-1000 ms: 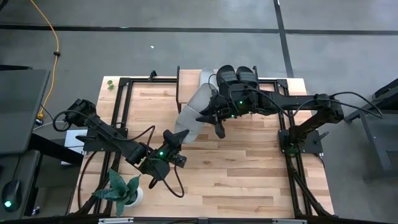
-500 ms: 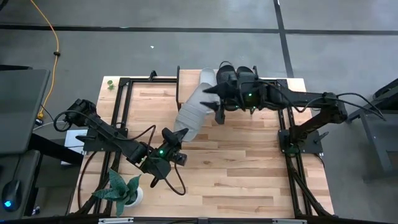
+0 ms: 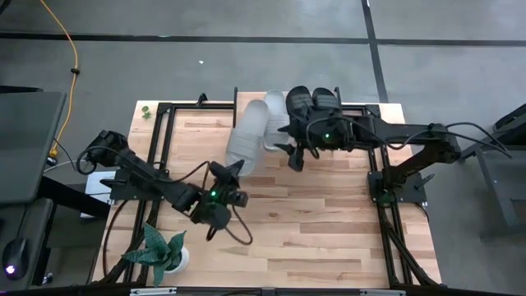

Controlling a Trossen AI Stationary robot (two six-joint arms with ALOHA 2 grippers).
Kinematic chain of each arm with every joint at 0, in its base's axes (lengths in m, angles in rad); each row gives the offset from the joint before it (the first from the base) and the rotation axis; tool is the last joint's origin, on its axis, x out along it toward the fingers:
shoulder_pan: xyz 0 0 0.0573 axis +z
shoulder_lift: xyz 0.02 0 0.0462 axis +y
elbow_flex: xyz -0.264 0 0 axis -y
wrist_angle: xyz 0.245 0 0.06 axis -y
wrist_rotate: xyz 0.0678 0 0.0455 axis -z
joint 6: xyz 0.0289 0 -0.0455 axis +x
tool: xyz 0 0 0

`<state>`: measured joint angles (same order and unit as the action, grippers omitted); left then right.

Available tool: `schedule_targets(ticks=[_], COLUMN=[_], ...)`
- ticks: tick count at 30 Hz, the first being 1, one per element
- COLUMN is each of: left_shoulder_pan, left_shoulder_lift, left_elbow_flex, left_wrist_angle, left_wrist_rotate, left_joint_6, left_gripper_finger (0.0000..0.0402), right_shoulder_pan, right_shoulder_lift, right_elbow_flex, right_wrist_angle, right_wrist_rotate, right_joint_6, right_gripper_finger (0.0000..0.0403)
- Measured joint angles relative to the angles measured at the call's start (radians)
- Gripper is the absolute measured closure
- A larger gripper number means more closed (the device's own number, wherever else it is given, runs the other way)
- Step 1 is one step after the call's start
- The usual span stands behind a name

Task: Pick and place slides into the shelf
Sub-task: Put the gray slide on the shelf

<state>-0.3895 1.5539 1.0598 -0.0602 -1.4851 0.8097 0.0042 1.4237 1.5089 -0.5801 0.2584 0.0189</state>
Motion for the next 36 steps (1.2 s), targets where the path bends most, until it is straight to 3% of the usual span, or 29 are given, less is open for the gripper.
schedule_targets(ticks=[8, 13, 36], left_shoulder_pan=[0.075, 0.105, 0.227], left_shoulder_lift=[0.005, 0.045, 0.081], left_elbow_flex=[-0.008, -0.009, -0.008], left_wrist_angle=[-0.012, -0.012, -0.029], left_wrist_rotate=[0.043, 0.060, 0.092], left_joint_6=[-0.123, -0.114, -0.154], left_gripper_finger=[0.0387, 0.0387, 0.0387], right_shoulder_pan=[0.057, 0.082, 0.115], right_shoulder_lift=[0.003, 0.007, 0.011], right_elbow_flex=[-0.005, -0.005, -0.006], right_wrist_angle=[-0.054, -0.134, -0.165], right_wrist_rotate=[0.036, 0.088, 0.071], right_joint_6=[0.009, 0.047, 0.060], right_gripper_finger=[0.0192, 0.0192, 0.0192])
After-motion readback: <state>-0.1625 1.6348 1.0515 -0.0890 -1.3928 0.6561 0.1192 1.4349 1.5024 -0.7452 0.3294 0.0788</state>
